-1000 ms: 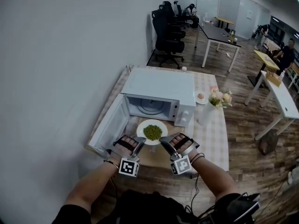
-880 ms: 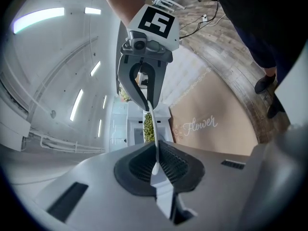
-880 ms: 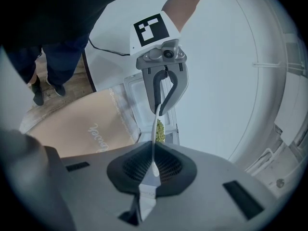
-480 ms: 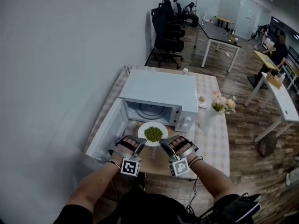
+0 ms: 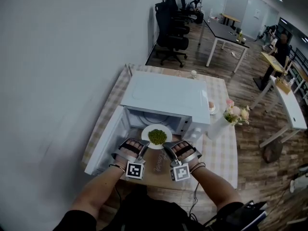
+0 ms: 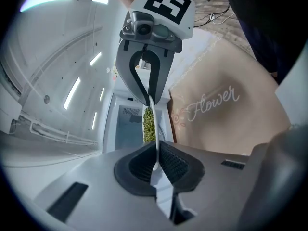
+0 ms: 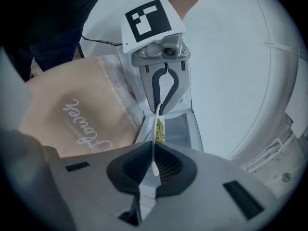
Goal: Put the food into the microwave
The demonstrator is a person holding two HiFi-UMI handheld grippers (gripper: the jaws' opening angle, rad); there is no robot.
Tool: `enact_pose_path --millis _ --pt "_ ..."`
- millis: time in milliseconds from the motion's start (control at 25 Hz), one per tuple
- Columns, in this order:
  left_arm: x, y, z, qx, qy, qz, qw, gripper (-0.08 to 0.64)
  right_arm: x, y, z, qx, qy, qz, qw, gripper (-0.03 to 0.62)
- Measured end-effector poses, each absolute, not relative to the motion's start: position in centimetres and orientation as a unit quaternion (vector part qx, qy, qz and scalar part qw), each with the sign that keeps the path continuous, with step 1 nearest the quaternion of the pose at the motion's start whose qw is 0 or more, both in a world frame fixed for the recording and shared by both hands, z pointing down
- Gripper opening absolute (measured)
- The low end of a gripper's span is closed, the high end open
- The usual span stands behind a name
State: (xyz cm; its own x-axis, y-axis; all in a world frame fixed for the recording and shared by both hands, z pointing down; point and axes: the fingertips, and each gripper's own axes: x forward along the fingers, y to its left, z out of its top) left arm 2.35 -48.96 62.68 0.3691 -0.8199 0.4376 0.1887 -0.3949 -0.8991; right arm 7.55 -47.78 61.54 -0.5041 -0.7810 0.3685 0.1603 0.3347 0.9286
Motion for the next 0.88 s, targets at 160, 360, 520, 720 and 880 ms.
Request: enact_pose_path --millis 160,360,520,720,880 --pt "2.1 -50.8 64.0 -0.662 0.238 -0.520 0.484 0.021 7.0 -49.6 61.8 0.231 -0.677 -0.533 0.451 0.021" --pt "2.2 -53.6 65.4 -0.652 0.251 -0.535 0.476 0.021 7.6 -52.0 64.8 0.232 -0.676 -0.507 0.482 0.020" --pt "1.8 -55.7 66.1 -0.637 0.271 -0.538 0.481 0.023 7.0 -53.3 65.5 0.253 -0.672 -0.499 0.486 0.020" --pt "2.3 -56.5 68.6 -0.673 0.261 -0.539 0.434 0.023 7.1 -54.9 67.4 0.257 -0.670 -0.485 0.500 0.020" --pt "2.9 -57.1 69.5 -0.693 0.253 -0.533 0.413 0.023 7.4 -55.9 68.2 0.258 -0.667 -0.477 0.510 0.020"
